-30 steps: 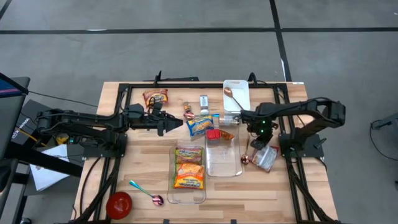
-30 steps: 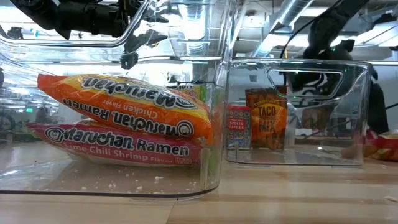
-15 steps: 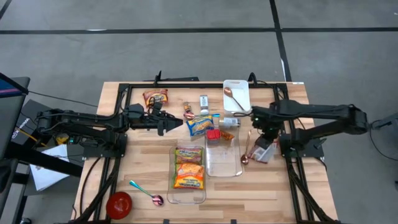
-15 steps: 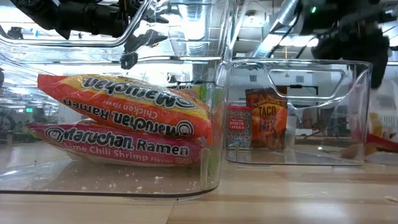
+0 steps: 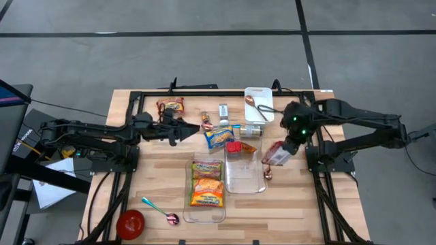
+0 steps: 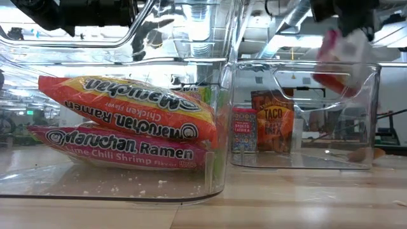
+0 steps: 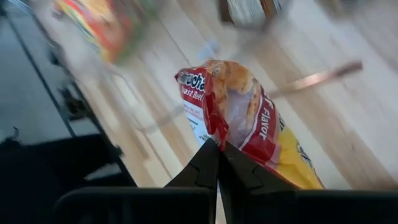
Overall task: Pick & Place Food Item
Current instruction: Put the bottom red noodle pack into the left transparent bin
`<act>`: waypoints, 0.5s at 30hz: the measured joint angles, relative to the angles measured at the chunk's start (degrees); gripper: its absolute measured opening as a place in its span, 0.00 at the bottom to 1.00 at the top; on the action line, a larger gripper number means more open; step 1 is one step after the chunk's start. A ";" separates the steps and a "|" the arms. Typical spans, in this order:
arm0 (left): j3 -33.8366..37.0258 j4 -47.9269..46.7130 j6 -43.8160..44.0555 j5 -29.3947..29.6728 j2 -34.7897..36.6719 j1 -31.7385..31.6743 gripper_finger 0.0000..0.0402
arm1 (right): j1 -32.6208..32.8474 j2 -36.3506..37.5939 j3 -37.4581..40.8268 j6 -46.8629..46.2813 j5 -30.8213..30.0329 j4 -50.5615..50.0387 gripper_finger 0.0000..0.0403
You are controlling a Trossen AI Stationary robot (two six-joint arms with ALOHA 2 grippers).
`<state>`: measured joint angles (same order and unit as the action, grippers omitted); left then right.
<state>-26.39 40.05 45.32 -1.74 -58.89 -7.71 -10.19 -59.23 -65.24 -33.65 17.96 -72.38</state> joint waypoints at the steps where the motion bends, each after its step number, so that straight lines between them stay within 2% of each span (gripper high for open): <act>1: -0.09 1.01 -0.72 1.09 0.00 0.24 0.38 | -0.22 -0.35 -1.62 0.11 -0.02 0.51 0.00; 8: -8.02 -1.86 -11.94 6.68 -2.25 1.97 0.52 | -0.97 -5.63 -12.82 2.74 -0.02 2.81 0.00; 12: -15.04 -7.11 -15.54 6.87 -6.53 1.97 0.62 | -0.74 -10.38 -18.41 5.64 -0.03 3.40 0.00; 15: -19.67 -10.29 -18.03 6.35 -10.42 1.97 0.64 | -0.25 -13.68 -21.89 7.34 -0.12 4.99 0.00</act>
<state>-46.06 29.76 27.29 4.61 -69.31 -5.74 -10.44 -72.91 -87.13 -26.31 17.83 -67.39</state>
